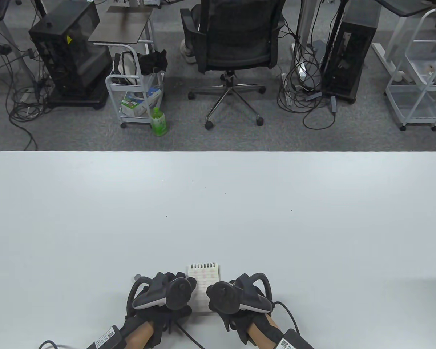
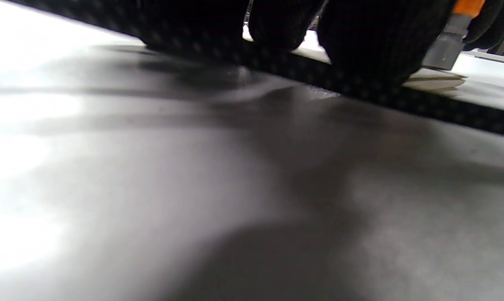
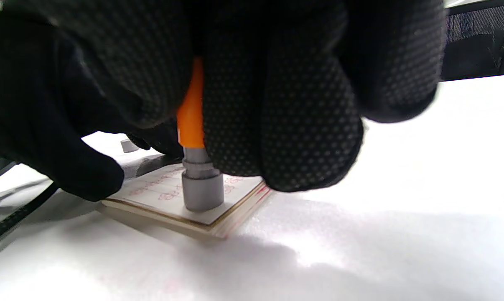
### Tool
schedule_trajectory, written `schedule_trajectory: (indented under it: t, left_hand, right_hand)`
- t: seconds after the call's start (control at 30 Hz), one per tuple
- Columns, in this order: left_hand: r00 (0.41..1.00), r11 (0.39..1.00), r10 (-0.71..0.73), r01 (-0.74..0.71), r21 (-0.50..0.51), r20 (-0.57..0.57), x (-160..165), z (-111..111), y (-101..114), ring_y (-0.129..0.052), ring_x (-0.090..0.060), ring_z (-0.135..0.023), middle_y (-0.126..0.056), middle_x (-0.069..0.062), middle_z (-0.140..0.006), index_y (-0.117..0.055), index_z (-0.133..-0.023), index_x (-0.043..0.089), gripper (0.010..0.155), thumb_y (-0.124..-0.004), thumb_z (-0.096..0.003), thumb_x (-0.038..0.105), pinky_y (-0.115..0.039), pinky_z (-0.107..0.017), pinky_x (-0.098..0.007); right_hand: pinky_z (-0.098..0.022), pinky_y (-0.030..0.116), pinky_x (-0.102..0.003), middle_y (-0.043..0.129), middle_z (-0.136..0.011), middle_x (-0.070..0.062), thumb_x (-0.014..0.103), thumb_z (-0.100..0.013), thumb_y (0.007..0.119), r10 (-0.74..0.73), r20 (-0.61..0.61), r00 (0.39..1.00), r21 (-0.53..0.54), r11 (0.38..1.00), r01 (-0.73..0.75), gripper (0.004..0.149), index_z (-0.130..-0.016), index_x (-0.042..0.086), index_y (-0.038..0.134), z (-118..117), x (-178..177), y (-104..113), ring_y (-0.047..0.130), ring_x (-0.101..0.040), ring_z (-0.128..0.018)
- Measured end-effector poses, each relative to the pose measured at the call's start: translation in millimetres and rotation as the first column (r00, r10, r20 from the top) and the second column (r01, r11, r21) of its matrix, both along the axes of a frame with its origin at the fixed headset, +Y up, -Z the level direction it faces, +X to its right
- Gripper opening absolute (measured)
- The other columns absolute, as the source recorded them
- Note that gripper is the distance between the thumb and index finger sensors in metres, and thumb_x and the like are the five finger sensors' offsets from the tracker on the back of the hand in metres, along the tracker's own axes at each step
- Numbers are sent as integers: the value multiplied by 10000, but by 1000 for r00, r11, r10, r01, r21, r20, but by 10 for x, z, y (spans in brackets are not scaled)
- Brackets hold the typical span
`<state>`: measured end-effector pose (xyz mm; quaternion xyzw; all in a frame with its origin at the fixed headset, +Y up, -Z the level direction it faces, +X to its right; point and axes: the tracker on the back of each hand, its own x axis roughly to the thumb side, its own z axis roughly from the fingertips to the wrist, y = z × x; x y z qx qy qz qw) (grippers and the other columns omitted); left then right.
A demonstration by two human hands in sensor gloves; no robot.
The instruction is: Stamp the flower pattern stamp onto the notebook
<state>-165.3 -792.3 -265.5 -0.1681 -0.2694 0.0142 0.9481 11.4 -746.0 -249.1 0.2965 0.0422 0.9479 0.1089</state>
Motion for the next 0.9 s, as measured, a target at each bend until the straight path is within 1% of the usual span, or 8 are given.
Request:
schedule_trajectory:
  t: [0.17,0.53,0.67,0.73,0.9]
  left_hand:
    - [1000,1000,-1,1,0,0,1,1,0,-519,-460,-918,-477,-176,-1062,-519,-1037,183,751,-761,-393,483,-487,-632,-637]
    - [1000,1000,-2,2,0,0,3,2,-1,-516,-459,-922,-473,-174,-1064,-515,-1038,185,750,-759,-395,482,-486,-633,-637]
    - [1000,1000,-6,6,1,-4,4,7,-1,-516,-459,-922,-472,-175,-1064,-514,-1039,186,750,-758,-394,482,-488,-632,-636]
    - [1000,1000,-6,6,1,-4,6,7,-2,-516,-458,-922,-473,-174,-1064,-515,-1038,183,750,-758,-395,481,-488,-632,-636]
    - [1000,1000,-6,6,1,-4,8,7,-3,-515,-459,-923,-473,-173,-1064,-514,-1038,186,749,-757,-395,482,-488,-632,-636]
  right_hand:
    - [-437,850,-522,1018,-577,-152,314,-370,920,2,-4,1000,-1,1000,-2,446,-780,139,904,6,-17,-4,1100,-303,-407]
    - [-458,863,-519,1016,-572,-187,285,-372,915,70,-17,997,-10,997,-70,426,-765,122,911,44,-141,-24,1111,-319,-418]
    - [-460,865,-522,1014,-575,-192,279,-373,913,55,-15,998,-22,998,-55,424,-766,119,908,37,-131,-40,1113,-321,-423]
    - [-458,870,-519,1015,-571,-188,282,-371,913,61,-14,998,-5,998,-61,424,-764,121,910,44,-142,-48,1115,-316,-419]
    - [-462,872,-518,1012,-579,-184,283,-375,909,70,-10,997,-5,998,-70,424,-768,124,906,52,-145,-54,1117,-313,-428]
